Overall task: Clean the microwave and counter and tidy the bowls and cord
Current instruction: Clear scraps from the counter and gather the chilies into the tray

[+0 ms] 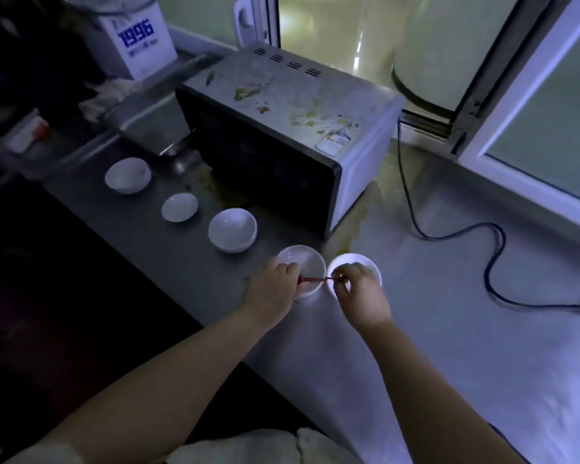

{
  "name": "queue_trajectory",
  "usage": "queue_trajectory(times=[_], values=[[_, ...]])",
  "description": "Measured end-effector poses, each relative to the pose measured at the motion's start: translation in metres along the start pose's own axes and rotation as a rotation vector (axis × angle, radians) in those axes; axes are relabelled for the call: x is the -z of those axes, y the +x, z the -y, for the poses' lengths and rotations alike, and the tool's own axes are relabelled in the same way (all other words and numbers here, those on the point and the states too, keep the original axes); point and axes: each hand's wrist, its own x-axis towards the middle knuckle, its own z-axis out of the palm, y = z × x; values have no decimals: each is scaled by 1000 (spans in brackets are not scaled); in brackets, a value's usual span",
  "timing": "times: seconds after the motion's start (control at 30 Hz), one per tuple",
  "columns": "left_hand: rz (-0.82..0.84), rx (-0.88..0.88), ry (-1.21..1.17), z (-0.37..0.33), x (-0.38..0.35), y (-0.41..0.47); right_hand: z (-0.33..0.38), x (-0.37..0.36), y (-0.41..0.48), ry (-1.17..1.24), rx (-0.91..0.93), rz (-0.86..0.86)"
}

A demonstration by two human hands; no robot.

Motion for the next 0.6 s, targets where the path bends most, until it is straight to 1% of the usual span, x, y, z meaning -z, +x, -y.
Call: queue_trajectory(times=[0.07,0.13,0.2,0.33,0.47,0.53,0.6], values=[[-1,21,67,31,3,-3,23,-13,11,-2,37,22],[-16,54,55,67,6,-7,54,-28,24,-35,62,33],[-32,93,42,107,5,-12,88,-47,39,-89,134,32],[-38,159,59,191,7,-24,161,-91,69,-159,221,55],[-60,176,25,276,3,-32,229,-140,96,-204,217,45],[-31,190,44,315,0,-32,258,-165,113,-278,233,59],[-20,205,70,349,-2,-29,280,-186,127,-298,233,68]])
